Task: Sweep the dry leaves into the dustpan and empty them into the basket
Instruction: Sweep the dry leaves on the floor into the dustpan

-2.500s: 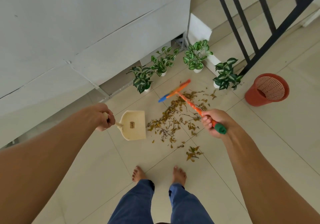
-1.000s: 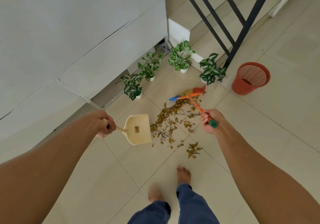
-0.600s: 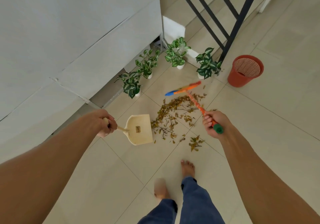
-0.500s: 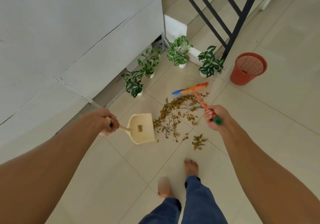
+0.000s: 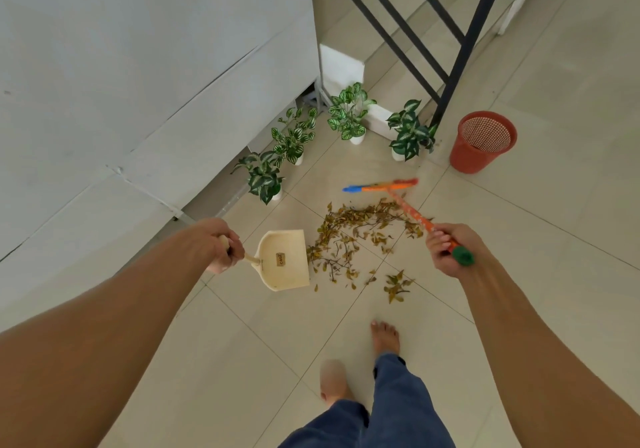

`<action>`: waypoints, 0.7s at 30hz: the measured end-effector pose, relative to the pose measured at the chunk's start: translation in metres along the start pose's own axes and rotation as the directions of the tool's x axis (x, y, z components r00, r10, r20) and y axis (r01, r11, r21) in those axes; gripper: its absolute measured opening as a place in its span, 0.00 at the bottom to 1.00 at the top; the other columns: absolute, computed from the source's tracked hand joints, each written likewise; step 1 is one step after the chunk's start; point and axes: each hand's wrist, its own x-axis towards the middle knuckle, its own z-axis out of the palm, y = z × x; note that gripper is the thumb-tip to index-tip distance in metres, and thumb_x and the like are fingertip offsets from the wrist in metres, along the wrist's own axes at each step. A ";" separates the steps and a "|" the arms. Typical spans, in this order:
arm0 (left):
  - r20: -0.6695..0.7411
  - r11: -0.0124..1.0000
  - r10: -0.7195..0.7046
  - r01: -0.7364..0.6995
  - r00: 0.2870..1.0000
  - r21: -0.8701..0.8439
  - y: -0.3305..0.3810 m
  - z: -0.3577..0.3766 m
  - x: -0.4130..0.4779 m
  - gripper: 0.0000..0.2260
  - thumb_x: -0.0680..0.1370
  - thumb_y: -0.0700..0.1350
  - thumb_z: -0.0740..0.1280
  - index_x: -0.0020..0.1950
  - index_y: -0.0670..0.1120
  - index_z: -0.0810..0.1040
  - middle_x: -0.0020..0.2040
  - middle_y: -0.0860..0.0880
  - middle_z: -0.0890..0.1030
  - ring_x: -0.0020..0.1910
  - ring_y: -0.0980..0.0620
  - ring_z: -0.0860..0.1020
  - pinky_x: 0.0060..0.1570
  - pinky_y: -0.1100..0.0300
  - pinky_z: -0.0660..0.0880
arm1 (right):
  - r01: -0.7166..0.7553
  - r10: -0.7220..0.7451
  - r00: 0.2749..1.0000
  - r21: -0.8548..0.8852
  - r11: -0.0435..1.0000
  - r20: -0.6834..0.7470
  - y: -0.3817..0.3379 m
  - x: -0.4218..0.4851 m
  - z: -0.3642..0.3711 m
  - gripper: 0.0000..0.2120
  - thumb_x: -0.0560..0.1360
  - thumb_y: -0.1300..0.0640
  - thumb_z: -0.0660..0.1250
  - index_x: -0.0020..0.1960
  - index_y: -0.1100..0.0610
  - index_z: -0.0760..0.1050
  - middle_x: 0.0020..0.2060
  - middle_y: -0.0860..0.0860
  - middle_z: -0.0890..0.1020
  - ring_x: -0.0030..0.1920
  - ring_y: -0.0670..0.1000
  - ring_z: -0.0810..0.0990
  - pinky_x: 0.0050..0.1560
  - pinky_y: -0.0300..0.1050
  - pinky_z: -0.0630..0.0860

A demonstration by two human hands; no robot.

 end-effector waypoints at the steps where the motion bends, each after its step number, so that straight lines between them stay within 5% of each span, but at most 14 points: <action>1: 0.007 1.000 0.000 0.000 1.000 0.010 -0.001 0.000 -0.001 0.10 0.79 0.30 0.56 0.46 0.45 0.68 0.34 0.50 0.67 0.24 0.57 0.62 0.15 0.70 0.62 | 0.003 -0.003 1.000 0.022 1.000 -0.003 -0.002 0.006 0.000 0.10 0.83 0.59 0.55 0.43 0.58 0.67 0.22 0.48 0.69 0.16 0.42 0.67 0.14 0.32 0.64; 14: 0.024 0.998 0.004 -0.006 1.000 0.060 -0.007 0.001 -0.006 0.10 0.77 0.30 0.56 0.43 0.45 0.69 0.33 0.50 0.68 0.25 0.58 0.64 0.15 0.70 0.62 | 0.014 -0.013 0.999 0.004 1.000 -0.052 0.025 -0.027 -0.014 0.08 0.83 0.59 0.55 0.46 0.58 0.67 0.22 0.48 0.69 0.16 0.41 0.67 0.13 0.32 0.63; 18: 0.019 0.995 0.023 -0.024 1.000 0.100 -0.008 0.005 -0.018 0.12 0.71 0.28 0.55 0.42 0.44 0.69 0.34 0.49 0.67 0.26 0.58 0.63 0.15 0.70 0.62 | 0.067 -0.120 0.983 -0.340 0.938 -0.139 0.013 -0.066 -0.001 0.07 0.82 0.60 0.55 0.46 0.58 0.68 0.25 0.47 0.68 0.17 0.41 0.65 0.13 0.32 0.62; 21: 0.022 0.990 0.033 -0.036 0.999 0.136 -0.008 0.007 -0.024 0.11 0.76 0.30 0.56 0.42 0.45 0.68 0.35 0.49 0.67 0.27 0.58 0.64 0.15 0.68 0.62 | 0.033 -0.255 0.940 -0.681 0.731 -0.228 0.004 -0.087 0.010 0.05 0.80 0.62 0.57 0.50 0.59 0.72 0.26 0.49 0.69 0.18 0.41 0.66 0.14 0.32 0.63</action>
